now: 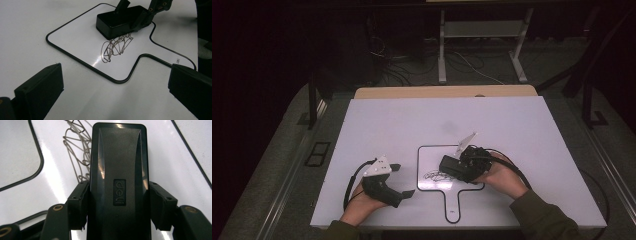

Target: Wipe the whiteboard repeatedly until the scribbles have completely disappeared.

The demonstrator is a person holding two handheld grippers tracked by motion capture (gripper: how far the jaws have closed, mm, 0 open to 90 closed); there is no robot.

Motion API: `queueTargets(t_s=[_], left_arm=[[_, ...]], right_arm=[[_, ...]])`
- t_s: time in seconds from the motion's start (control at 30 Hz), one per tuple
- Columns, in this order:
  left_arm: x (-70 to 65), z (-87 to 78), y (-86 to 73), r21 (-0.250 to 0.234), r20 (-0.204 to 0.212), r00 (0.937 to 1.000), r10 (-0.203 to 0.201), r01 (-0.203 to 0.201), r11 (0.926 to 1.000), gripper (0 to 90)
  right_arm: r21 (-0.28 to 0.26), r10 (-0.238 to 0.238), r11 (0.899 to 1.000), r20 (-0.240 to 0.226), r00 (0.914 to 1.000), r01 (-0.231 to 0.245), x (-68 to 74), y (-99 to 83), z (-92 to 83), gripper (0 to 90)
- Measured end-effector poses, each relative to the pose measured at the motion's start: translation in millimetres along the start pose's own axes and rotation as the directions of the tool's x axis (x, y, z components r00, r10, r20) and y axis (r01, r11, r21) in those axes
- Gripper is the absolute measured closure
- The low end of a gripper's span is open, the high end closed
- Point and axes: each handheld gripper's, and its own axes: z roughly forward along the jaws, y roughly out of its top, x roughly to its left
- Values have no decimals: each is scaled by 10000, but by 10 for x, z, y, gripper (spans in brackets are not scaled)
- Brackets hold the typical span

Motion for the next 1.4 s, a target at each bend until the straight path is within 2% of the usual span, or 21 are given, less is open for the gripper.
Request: queueTargets(t_s=[0.17,0.23,0.3,0.43,0.57,0.6,0.73,0.87,1.13,1.3,1.4], left_arm=[[-1,-1,0,6,-3,10000,1,-1,10000,0],[-4,0,1,-13,-3,10000,1,-1,10000,0],[-4,0,2,-13,-7,10000,11,-11,10000,0],[-3,-3,2,-1,-8,10000,30,-30,10000,0],[-4,0,2,-11,-5,10000,7,-7,10000,0],[-4,0,2,-11,-6,10000,11,-11,10000,0],[-4,3,1,-3,1,10000,-7,7,10000,0],[-2,3,1,1,2,10000,-8,8,10000,0],[-5,5,2,-15,-2,10000,-24,24,10000,0],[-7,6,5,23,3,10000,17,-17,10000,0],[-7,5,6,25,-4,10000,7,-7,10000,0]], right_arm=[[26,-16,10000,2,10000,16,42,-42,-26,385],[71,-103,9999,20,9999,103,33,-60,-36,385],[83,56,9999,-15,10000,-56,29,-69,-43,385],[133,77,9999,138,9999,-79,-11,-86,-51,385],[167,256,9995,369,9990,-262,-70,-116,-66,385],[142,475,9987,428,9980,-482,-77,-123,-70,385],[143,716,9973,628,9955,-726,-149,-167,-89,385],[122,928,9955,599,9939,-937,-168,-191,-103,385],[246,550,9981,597,9967,-565,-67,-179,-102,385],[257,490,9984,390,9980,-501,15,-186,-110,385],[345,251,9991,316,9992,-262,68,-186,-118,385]])
